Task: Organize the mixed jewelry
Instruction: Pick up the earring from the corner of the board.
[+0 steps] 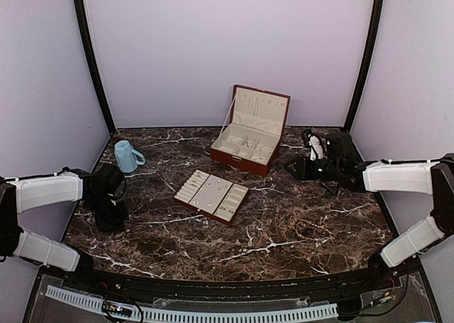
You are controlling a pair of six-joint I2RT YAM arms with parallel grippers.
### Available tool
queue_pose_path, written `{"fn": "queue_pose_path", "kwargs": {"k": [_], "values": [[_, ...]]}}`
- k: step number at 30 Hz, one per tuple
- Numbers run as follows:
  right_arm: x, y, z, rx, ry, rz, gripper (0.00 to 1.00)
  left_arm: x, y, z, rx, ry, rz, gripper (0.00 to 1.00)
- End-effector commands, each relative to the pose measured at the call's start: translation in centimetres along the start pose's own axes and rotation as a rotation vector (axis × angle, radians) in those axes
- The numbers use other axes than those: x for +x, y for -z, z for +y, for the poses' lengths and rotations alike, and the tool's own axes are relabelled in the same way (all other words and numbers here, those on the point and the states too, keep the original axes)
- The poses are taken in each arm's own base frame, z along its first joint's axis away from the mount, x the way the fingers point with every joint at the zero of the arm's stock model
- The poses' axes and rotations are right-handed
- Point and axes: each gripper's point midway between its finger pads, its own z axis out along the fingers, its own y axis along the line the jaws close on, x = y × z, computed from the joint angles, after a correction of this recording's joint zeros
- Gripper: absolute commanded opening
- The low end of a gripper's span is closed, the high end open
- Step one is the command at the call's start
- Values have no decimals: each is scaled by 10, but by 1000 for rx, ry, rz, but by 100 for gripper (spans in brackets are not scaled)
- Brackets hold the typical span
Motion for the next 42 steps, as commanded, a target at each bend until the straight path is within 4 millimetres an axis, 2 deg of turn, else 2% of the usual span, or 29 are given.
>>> {"fn": "queue_pose_path", "kwargs": {"k": [1, 4, 11, 17, 25, 30, 35, 41, 42], "values": [[-3, -2, -6, 15, -7, -25, 46, 4, 1, 3, -19, -12, 17, 4], [-4, -1, -6, 17, -6, -28, 46, 4, 1, 4, -24, -12, 19, 0], [-8, 2, -5, 20, -4, -43, 46, -4, 11, -1, -13, -15, -10, 0], [-17, 9, -1, 8, -9, -70, 46, -24, 37, -18, 60, -35, -103, 0], [-26, 18, 4, -59, -62, -106, 47, -56, 84, -43, 196, -108, -301, 0], [-32, 25, 13, -114, -93, -126, 47, -74, 113, -76, 335, -216, -407, 0], [-42, 38, 30, -198, -108, -161, 49, -81, 134, -116, 500, -352, -466, 0], [-48, 46, 49, -293, -104, -156, 53, -92, 170, -166, 700, -538, -615, 0], [-49, 48, 55, -326, -101, -154, 54, -92, 169, -171, 708, -558, -617, 0]]}}
